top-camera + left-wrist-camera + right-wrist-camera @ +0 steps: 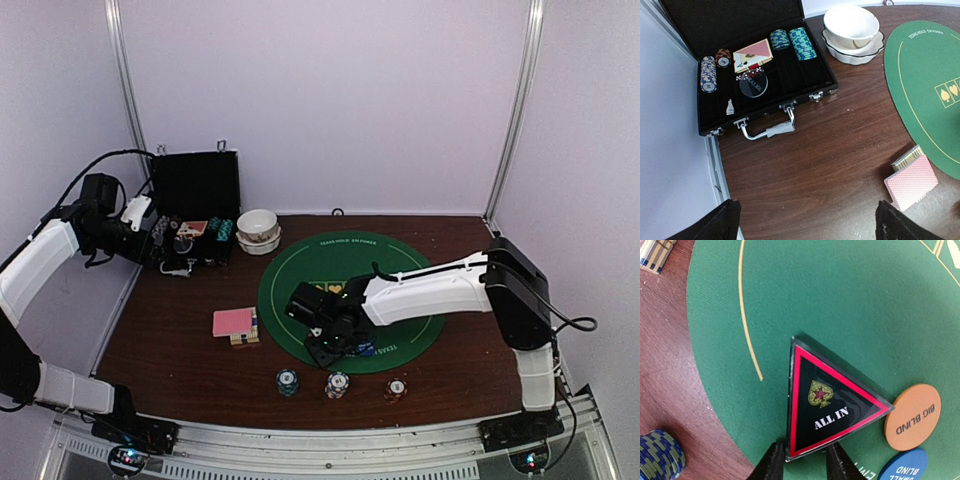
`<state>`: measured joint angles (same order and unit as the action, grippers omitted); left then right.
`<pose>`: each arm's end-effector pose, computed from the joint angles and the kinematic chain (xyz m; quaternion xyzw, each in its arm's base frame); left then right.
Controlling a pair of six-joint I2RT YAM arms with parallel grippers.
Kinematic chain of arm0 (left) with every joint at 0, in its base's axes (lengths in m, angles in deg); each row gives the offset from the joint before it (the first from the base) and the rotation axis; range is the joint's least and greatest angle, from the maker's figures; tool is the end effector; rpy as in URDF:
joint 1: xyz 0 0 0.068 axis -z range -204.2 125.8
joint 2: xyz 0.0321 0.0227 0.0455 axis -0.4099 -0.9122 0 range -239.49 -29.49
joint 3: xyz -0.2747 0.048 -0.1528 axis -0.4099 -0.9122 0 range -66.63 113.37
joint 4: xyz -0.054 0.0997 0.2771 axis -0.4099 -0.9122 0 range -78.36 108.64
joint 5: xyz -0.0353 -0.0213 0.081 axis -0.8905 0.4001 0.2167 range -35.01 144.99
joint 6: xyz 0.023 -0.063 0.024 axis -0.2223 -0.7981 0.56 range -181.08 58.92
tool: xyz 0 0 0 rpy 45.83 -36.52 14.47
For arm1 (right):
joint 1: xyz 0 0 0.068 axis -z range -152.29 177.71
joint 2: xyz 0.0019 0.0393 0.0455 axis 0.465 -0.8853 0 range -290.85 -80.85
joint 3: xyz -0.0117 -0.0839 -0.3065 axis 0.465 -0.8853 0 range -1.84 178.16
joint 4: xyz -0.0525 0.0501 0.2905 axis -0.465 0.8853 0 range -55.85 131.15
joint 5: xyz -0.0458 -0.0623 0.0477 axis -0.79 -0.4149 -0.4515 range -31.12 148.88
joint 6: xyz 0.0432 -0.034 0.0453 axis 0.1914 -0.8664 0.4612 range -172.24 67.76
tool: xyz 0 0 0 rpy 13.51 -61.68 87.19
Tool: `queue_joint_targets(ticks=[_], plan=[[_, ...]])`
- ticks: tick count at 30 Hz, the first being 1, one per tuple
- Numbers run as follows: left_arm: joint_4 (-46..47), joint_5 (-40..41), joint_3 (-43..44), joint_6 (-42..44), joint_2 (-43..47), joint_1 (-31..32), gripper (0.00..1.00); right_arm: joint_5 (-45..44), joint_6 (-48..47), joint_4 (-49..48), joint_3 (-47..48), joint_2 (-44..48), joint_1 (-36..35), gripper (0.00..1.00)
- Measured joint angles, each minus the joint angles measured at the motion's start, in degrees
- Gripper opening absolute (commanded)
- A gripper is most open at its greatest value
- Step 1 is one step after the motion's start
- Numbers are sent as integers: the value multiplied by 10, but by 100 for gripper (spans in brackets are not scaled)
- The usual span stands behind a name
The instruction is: Distribute texas hold em gaming equipment
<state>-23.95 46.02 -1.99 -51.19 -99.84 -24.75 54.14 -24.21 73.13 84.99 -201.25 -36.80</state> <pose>0.2931 -0.0064 0.3388 0.1036 0.9263 -0.0405 0.3600 0.2142 0.4380 0.1473 -0.3032 0.9399 0.0813 0.1342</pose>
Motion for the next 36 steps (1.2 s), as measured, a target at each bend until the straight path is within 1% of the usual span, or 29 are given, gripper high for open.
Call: queue_joint_targets(ticks=[4,9,14,17,23,27,32,36], plan=[[-5,0,9,-2,0,0,98,12,-11,16,33,-19,12,24],[-10,-1,14,-4,0,0,98,17,-29,33,91,-55,28,24],[-14,-3,15,-4,0,0,98,16,-47,52,168,-101,44,25],[-17,-4,15,-4,0,0,98,15,-56,56,216,-131,54,27],[-21,-7,15,-4,0,0,98,16,-85,56,316,-192,71,36],[-21,-9,15,-5,0,0,98,17,-107,53,376,-227,76,37],[-21,-11,15,-5,0,0,98,20,-117,51,417,-253,82,38],[-22,-12,15,-6,0,0,98,25,-117,43,424,-260,90,39]])
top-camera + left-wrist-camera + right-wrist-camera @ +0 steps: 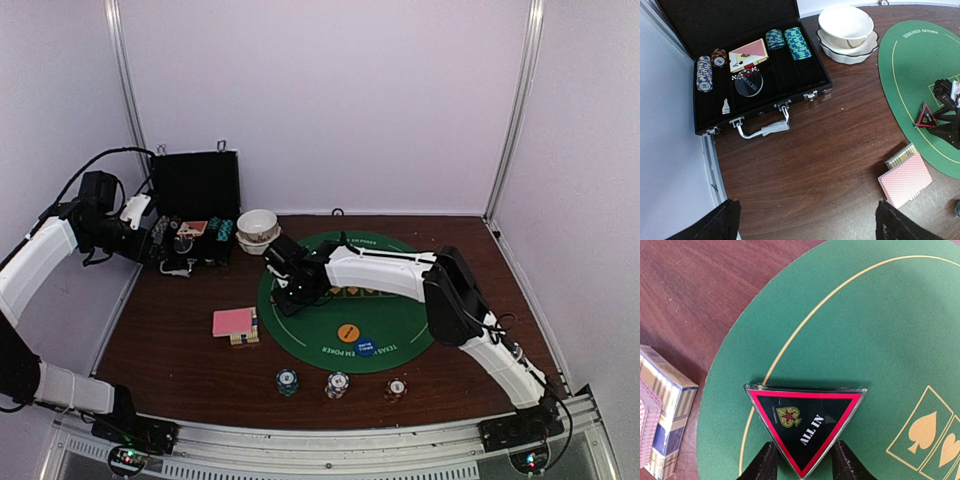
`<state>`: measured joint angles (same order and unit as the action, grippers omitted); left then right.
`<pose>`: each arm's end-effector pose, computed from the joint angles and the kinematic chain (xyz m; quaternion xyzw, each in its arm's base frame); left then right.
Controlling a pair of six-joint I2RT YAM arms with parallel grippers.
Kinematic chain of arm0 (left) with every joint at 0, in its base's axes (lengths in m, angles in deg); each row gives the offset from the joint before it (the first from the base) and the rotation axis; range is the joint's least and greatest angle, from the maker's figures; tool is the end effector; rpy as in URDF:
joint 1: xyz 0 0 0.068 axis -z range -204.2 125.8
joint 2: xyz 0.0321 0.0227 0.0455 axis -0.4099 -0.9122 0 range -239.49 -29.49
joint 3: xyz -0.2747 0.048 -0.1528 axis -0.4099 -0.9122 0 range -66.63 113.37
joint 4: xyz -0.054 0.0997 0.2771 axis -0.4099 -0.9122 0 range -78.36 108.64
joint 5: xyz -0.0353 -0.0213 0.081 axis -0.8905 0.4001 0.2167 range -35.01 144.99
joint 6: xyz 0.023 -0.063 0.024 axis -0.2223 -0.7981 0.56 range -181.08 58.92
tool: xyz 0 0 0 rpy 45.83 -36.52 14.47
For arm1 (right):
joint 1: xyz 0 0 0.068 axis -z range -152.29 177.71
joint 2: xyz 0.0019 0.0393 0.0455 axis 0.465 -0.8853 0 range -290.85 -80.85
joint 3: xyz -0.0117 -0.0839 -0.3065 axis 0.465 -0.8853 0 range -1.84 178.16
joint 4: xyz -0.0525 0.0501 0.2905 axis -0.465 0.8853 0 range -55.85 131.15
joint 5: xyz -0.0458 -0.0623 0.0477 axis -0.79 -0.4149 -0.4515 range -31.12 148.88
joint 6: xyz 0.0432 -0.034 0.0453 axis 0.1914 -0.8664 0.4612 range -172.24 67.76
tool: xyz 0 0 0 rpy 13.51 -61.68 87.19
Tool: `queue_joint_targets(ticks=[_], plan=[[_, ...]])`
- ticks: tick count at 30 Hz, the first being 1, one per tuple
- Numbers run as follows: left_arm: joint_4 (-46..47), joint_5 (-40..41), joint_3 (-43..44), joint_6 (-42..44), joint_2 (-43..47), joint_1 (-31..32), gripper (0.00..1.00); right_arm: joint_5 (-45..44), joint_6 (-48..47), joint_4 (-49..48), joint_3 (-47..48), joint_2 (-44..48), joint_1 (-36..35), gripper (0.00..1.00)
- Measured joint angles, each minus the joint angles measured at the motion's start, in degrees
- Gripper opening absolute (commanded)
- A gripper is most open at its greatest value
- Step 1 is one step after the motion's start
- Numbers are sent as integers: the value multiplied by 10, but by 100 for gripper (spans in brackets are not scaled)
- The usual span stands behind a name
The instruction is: Distribute texas hold em gaming equipment
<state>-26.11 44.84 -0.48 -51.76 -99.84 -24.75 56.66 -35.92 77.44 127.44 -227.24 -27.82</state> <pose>0.2909 -0.0076 0.3456 0.1022 0.9277 -0.0525 0.3551 0.3608 0.5215 0.1435 -0.3197 0.9122 0.1347 0.2178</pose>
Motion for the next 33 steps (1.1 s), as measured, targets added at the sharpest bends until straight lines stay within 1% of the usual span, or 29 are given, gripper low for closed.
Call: queue_joint_targets(ticks=[5,15,18,22,23,26,29,33], plan=[[-1,-2,3,0,0,0,98,9,0,-11,7,-5,7,44],[-3,-1,9,0,0,0,97,36,-10,-25,63,-30,14,52],[-4,-1,9,1,1,0,98,37,-14,-30,66,-30,15,58],[-7,-1,9,2,3,0,97,34,-19,-29,58,-23,18,71],[-10,-1,10,3,3,0,97,32,-21,-35,38,-11,18,75],[-20,0,12,6,4,0,98,23,-22,-47,-68,61,19,83],[-28,1,13,9,5,0,98,7,-14,-73,-207,163,19,86],[-35,0,19,12,6,0,98,-14,10,-104,-358,286,19,91]])
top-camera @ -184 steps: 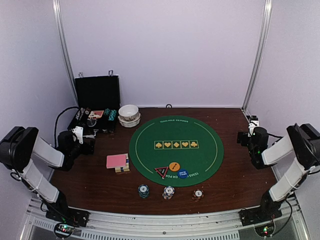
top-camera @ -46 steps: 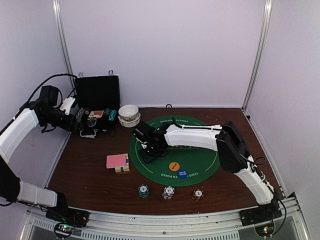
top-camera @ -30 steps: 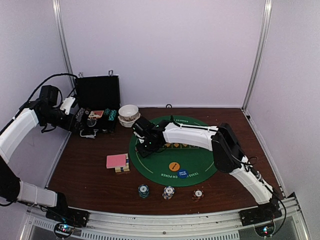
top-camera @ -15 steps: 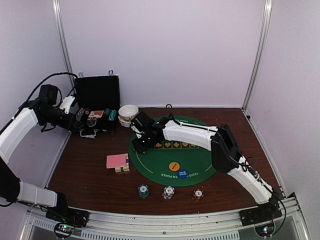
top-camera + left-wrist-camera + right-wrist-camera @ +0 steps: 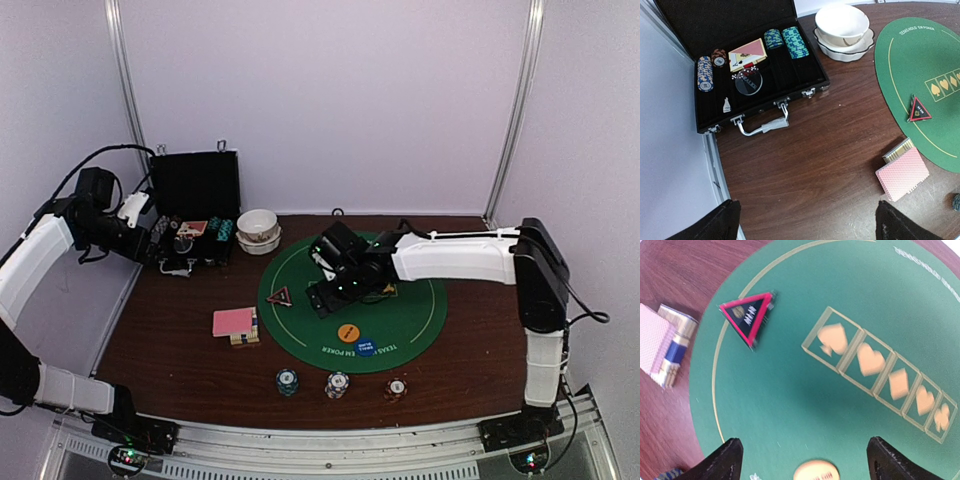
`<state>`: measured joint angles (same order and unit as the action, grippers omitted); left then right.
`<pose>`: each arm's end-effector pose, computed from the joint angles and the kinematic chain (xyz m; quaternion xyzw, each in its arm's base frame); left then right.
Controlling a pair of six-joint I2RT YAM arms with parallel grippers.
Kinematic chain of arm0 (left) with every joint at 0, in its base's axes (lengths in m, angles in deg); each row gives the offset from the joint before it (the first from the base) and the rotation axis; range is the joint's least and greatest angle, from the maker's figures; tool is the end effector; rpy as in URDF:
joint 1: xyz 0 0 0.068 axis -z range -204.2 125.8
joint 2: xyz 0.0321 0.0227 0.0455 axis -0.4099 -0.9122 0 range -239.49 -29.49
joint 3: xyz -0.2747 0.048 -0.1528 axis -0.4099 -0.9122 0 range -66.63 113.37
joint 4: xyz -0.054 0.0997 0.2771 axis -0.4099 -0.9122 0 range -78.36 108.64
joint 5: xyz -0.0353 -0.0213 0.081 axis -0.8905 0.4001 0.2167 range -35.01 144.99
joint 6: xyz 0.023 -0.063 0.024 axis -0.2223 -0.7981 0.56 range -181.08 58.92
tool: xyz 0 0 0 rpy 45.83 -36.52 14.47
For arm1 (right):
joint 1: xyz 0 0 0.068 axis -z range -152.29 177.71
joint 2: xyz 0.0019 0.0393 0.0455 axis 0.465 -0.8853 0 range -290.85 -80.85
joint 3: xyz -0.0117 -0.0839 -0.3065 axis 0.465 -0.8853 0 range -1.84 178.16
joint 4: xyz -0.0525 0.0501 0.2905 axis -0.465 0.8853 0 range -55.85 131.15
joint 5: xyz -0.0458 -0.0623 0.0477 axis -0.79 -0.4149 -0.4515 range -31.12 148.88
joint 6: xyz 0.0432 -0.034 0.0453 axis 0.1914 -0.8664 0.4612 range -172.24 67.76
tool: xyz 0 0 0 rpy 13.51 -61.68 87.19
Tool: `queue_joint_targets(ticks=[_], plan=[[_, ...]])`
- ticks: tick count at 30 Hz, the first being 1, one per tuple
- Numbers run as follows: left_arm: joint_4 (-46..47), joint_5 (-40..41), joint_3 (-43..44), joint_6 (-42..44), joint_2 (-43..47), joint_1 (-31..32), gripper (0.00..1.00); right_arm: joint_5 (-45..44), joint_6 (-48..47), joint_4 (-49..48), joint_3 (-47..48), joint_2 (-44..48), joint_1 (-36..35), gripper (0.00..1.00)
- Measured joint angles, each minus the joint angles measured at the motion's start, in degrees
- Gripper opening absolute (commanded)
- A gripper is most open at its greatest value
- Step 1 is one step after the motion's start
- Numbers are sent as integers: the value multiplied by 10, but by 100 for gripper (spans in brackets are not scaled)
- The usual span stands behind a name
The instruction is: Distribute texas hold em gaming equipment
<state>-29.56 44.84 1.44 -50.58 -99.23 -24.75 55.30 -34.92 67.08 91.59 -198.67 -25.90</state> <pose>0.2842 -0.0077 0.3558 0.1114 0.9294 -0.0499 0.3482 0.3120 0.4171 0.2134 -0.2904 0.9142 0.1388 0.2464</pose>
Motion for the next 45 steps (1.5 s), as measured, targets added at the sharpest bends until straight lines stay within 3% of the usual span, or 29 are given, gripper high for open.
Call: queue_joint_targets(ticks=[5,12,25,45], plan=[[-14,-6,10,1,0,0,98,-11,40,-23,-140,77,-5,94],[-32,-17,20,5,0,0,97,-11,80,-29,-222,80,-23,89],[-42,-28,28,5,0,0,98,2,101,-59,-224,68,-28,62],[-43,-30,29,5,0,0,98,-7,85,-44,-150,17,2,40]])
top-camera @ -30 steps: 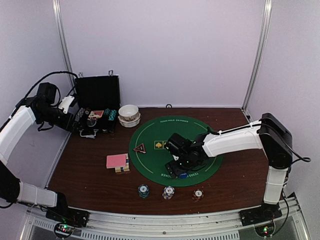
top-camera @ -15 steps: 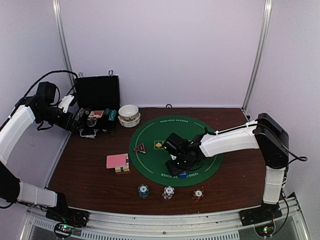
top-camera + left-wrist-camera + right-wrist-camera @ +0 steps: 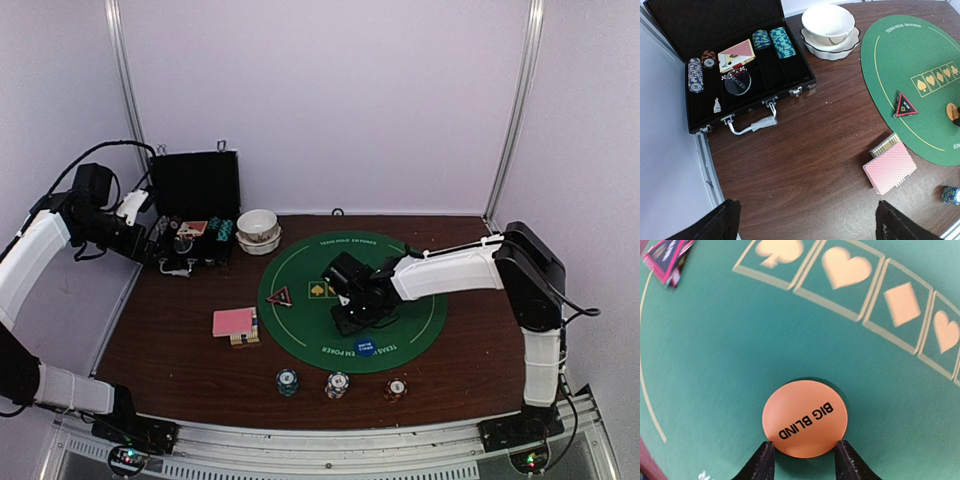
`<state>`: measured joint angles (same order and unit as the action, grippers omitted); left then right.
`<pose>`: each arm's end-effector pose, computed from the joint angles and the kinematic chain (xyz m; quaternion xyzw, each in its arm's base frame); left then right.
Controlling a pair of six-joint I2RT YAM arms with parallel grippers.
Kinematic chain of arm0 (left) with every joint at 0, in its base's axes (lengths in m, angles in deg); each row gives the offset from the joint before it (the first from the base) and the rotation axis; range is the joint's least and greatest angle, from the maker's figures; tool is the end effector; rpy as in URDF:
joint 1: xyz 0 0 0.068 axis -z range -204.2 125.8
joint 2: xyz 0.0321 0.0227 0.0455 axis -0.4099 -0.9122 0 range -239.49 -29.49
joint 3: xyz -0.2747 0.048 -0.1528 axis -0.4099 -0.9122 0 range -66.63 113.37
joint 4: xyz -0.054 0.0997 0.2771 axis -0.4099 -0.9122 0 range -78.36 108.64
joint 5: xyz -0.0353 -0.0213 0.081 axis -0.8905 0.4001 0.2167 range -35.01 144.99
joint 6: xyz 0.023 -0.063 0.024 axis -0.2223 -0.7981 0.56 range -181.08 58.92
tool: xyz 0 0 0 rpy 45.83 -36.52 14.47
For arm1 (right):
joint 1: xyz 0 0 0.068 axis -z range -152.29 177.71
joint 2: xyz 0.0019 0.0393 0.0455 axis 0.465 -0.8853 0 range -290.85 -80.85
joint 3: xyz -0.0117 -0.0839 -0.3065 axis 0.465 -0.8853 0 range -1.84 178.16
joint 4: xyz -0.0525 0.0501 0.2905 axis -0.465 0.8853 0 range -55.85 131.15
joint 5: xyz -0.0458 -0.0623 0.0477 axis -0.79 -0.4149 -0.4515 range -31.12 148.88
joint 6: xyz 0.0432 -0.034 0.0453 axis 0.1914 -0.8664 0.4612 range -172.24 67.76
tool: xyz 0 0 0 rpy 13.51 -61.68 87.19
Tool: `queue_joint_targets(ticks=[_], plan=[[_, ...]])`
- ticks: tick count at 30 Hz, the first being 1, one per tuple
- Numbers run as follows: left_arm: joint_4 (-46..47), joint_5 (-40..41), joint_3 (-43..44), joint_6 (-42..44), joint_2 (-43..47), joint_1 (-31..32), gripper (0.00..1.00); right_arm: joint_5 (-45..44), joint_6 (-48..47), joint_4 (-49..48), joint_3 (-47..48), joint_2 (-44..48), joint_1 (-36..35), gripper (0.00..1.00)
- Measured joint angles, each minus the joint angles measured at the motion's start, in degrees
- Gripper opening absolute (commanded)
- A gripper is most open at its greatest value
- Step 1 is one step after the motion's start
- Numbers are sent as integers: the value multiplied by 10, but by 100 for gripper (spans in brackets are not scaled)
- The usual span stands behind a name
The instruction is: Distribute texas hold em gaming equipment
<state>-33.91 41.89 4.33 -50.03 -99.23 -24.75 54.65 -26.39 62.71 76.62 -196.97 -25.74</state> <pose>0.2783 -0.0107 0.3685 0.1234 0.9300 -0.0739 0.3382 0.2848 0.3769 0.1443 -0.2259 0.9515 0.1036 0.1815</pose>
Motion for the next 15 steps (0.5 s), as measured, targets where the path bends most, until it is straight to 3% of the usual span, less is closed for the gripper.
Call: queue_joint_targets(ticks=[7,15], plan=[[-3,-6,4,0,0,0,98,-13,-19,6,66,-46,60,36],[-4,-11,4,0,0,0,98,-20,-43,34,219,-144,118,34]])
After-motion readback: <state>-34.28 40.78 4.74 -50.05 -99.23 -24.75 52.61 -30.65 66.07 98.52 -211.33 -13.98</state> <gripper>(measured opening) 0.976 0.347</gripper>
